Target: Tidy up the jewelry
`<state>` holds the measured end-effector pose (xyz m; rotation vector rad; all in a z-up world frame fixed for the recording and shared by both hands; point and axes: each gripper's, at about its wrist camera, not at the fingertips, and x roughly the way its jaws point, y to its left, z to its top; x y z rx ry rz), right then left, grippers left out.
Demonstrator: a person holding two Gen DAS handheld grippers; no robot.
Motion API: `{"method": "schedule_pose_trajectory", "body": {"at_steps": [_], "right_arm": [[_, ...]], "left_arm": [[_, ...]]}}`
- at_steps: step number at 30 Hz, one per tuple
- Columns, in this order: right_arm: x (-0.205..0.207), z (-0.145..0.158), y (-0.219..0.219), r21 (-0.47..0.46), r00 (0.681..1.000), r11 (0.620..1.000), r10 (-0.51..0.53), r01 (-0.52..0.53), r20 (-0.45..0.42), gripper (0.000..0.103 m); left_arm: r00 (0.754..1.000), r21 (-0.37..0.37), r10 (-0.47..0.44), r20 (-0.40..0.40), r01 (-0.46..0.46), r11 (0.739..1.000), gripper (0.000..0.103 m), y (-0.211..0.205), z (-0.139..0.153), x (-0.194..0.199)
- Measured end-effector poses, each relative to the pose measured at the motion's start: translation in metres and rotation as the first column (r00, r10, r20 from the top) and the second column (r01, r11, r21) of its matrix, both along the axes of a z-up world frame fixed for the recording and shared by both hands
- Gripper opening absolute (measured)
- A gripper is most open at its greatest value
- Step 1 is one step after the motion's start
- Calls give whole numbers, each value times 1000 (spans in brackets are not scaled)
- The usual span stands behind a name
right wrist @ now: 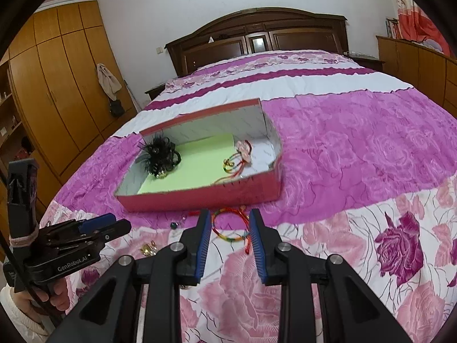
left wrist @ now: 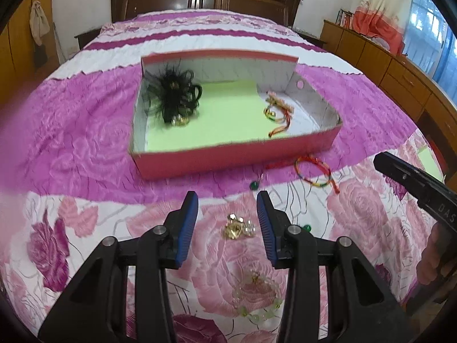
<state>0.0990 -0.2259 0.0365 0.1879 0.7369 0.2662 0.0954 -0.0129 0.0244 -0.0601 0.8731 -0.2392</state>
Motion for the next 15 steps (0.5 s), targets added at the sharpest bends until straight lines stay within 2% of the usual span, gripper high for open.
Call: {"method": "schedule_pose_trajectory", "body": {"at_steps": [15], "right_arm": [[-3,-29,-17,17,997,999,-34,35,-66,30]], "left_arm": [[996,-3,-3,-87,3,1000,35,-10,-32,1]]}}
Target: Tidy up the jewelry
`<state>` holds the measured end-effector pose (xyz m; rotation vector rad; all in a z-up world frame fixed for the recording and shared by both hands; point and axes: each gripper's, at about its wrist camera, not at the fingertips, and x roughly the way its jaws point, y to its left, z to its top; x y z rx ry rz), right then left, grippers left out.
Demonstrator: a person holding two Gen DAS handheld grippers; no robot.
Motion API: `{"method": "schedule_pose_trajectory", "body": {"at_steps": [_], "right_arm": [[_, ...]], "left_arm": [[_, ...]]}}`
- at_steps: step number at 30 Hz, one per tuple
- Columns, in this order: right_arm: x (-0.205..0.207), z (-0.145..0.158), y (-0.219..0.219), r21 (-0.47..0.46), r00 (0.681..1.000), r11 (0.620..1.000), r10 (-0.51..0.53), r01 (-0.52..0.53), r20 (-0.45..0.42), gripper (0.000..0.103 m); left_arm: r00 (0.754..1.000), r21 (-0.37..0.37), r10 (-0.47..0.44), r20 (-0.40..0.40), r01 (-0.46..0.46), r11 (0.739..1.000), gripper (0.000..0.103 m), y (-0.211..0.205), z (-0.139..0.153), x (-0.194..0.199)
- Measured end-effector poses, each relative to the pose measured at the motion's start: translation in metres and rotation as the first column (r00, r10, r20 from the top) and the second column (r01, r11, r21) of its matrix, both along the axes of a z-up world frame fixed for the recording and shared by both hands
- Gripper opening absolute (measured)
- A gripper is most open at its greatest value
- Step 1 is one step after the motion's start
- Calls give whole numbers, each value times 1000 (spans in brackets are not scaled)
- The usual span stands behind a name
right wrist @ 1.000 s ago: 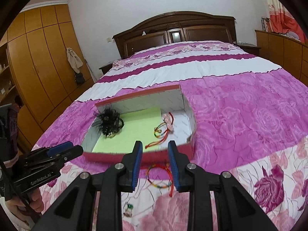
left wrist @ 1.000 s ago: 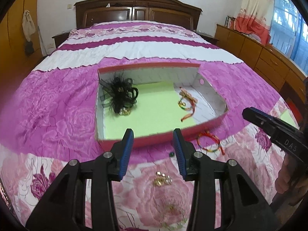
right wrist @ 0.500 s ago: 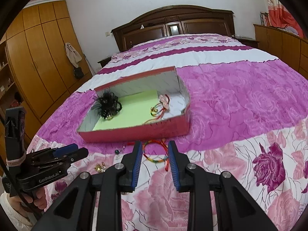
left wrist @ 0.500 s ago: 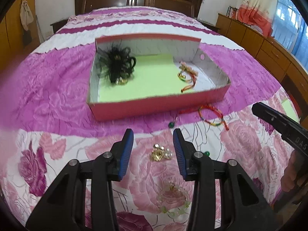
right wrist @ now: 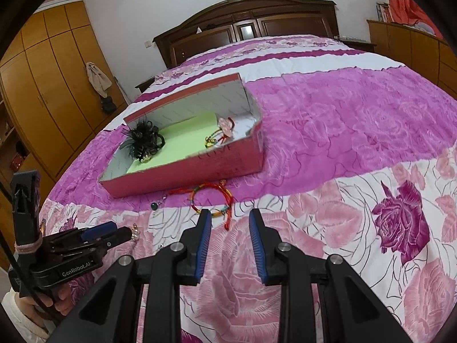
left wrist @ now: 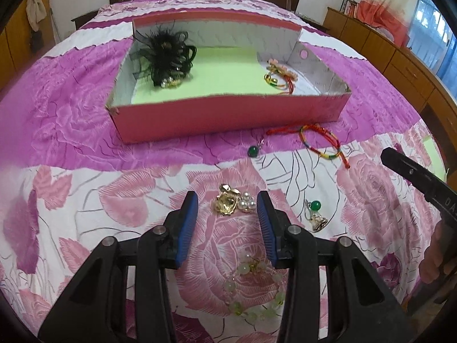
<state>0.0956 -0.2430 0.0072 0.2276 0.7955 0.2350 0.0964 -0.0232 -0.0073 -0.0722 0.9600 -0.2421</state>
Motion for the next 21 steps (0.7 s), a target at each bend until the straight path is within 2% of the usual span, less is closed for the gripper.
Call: {"method": "schedule_pose_trajectory", "body": {"at_steps": [6,16,18,21], "right_arm": [[1,-7,-5,8,1000,1000,-7,7,-15,30],[3,-19,-9,20,999,1000,-18,19,-42,30],[4,-21,-10,21,999,1000,-20,21,-46,30],[4,-22,-10,19,998,1000,-21,22,-51,30]], "left_arm": [[1000,14,-3,-15,3,1000,35,-4,-8,3],[1000,47,6,6,-6,999,34,-9,-14,4],[1000,51,12,14,-13,999,30,-9,-14,3],[1000,47,24,20,-25,999,17,-7,-15,3]]}}
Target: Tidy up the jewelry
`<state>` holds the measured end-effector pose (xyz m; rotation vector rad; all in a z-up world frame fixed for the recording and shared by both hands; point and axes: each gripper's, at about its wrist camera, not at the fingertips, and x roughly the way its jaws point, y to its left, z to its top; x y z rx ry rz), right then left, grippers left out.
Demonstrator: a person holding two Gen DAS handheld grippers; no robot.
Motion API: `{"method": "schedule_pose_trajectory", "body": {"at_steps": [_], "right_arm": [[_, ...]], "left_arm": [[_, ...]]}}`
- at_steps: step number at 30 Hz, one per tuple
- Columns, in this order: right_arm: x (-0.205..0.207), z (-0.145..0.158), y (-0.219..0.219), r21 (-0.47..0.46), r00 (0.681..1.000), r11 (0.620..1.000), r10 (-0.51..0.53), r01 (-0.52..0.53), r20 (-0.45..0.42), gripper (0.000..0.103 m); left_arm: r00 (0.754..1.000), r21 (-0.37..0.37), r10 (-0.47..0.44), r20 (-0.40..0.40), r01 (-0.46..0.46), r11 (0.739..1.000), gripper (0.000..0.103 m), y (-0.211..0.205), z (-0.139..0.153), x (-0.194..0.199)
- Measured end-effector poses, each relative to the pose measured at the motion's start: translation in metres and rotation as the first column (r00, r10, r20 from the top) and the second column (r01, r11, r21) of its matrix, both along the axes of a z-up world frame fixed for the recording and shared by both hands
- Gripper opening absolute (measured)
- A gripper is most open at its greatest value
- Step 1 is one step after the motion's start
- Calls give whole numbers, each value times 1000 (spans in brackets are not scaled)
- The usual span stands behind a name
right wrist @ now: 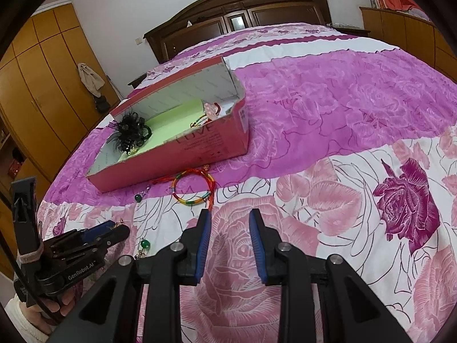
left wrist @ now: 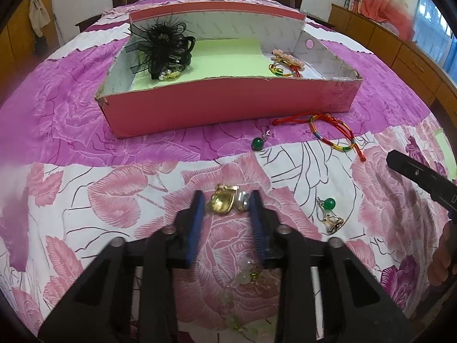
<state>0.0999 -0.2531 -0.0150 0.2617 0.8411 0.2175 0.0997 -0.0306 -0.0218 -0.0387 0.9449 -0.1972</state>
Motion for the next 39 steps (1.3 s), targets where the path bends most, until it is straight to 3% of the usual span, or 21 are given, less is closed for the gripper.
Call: {"method": "schedule_pose_trajectory", "body": {"at_steps": [9,18,32,34,36,39], "right_arm": [[5,0,5,-11,1000,1000,9,-9,-7,31],[25,-1,27,-47,999,998,44,-44,-2,32],[52,-20,50,-125,998,990,55,-58,-29,32],[52,-21,49,-131,998,990,49,-53,-28,28],[52,-21,47,-130,999,990,42,-46,-31,13],[49,-19,43,-117,999,992,32,-35,-25,8]], "left_arm": [[1000,-54,27,12,-26,998,14,11,6,-1],[996,-53,68,55,-65,996,14,28,19,-4],[990,-70,127,54,-123,990,14,49,19,-7],[990,-68,128,58,-124,990,14,49,20,-7],[990,-64,128,64,-124,990,14,48,21,-9],[989,-58,126,75,-122,991,14,47,24,-12]]}}
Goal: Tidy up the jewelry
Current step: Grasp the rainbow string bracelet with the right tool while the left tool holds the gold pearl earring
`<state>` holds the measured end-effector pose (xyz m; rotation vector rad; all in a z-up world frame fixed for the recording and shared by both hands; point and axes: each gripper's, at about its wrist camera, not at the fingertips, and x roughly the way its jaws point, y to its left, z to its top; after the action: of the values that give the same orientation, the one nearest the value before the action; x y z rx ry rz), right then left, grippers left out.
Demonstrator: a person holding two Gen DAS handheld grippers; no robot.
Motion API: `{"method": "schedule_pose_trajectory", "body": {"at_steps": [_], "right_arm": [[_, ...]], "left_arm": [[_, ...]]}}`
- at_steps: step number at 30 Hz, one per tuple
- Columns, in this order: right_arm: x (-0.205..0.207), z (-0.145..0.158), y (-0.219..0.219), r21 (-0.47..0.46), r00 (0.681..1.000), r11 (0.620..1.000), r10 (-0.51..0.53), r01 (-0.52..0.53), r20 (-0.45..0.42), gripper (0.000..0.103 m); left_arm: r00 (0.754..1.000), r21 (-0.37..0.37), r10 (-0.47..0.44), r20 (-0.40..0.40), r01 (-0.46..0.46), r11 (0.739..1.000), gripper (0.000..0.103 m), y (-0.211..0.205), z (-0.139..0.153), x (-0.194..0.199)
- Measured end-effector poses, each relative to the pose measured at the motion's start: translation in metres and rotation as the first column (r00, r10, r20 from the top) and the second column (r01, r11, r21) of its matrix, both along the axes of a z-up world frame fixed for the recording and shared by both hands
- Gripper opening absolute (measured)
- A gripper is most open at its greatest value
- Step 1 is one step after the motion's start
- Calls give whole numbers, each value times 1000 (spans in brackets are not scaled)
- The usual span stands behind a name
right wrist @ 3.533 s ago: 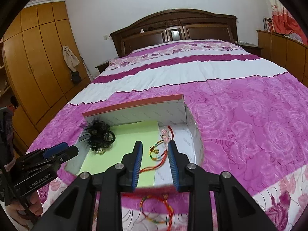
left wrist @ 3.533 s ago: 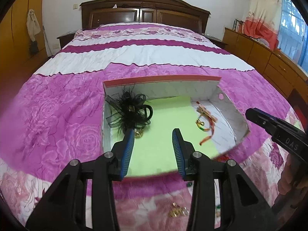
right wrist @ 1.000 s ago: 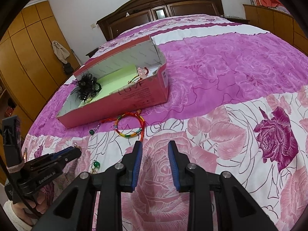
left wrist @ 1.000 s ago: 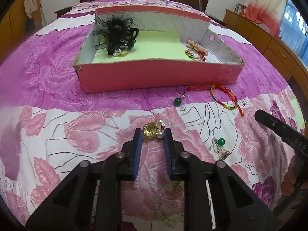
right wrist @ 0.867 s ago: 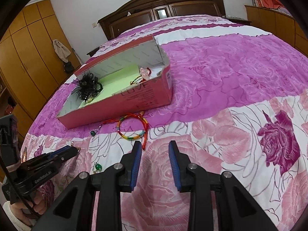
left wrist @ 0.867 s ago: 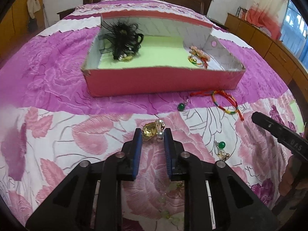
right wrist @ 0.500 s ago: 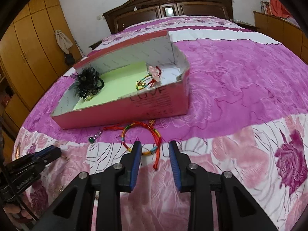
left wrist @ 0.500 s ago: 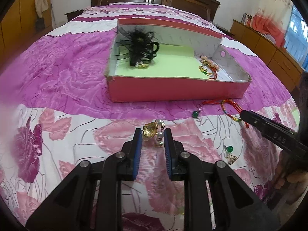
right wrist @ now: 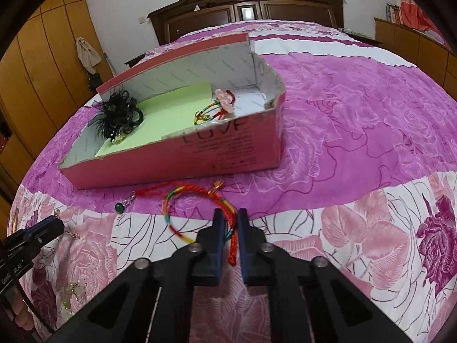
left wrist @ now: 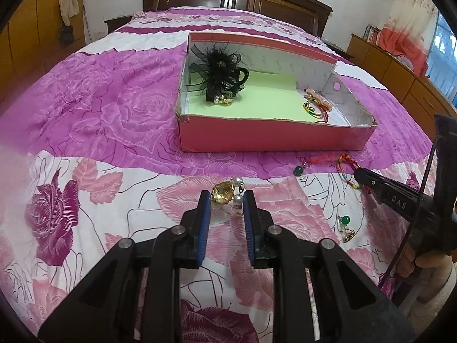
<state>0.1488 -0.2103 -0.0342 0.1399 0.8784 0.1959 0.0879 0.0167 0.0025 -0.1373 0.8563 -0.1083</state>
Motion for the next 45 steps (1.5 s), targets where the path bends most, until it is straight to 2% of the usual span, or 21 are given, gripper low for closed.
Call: {"method": "schedule_pose_trajectory", "body": {"at_steps": [8,25,34,45], "right_arm": [[-23,12,-7,18,999,1000,-12,12,42,6],[-70,70,-24,79,980,996,-54,39,189,6],[-75,92,-23,96,969,995,-56,34,241,6],[-67,99,-24,107,965,994,-62,35,256,6]], "left_arm": [[1000,0,6,27,-6,1000,14,0,10,-7],[995,4,2,104,-2,1000,14,-3,41,-21],[991,6,-1,137,1,1000,14,-5,55,-24],[987,20,-10,162,7,1000,14,-9,65,-14]]}}
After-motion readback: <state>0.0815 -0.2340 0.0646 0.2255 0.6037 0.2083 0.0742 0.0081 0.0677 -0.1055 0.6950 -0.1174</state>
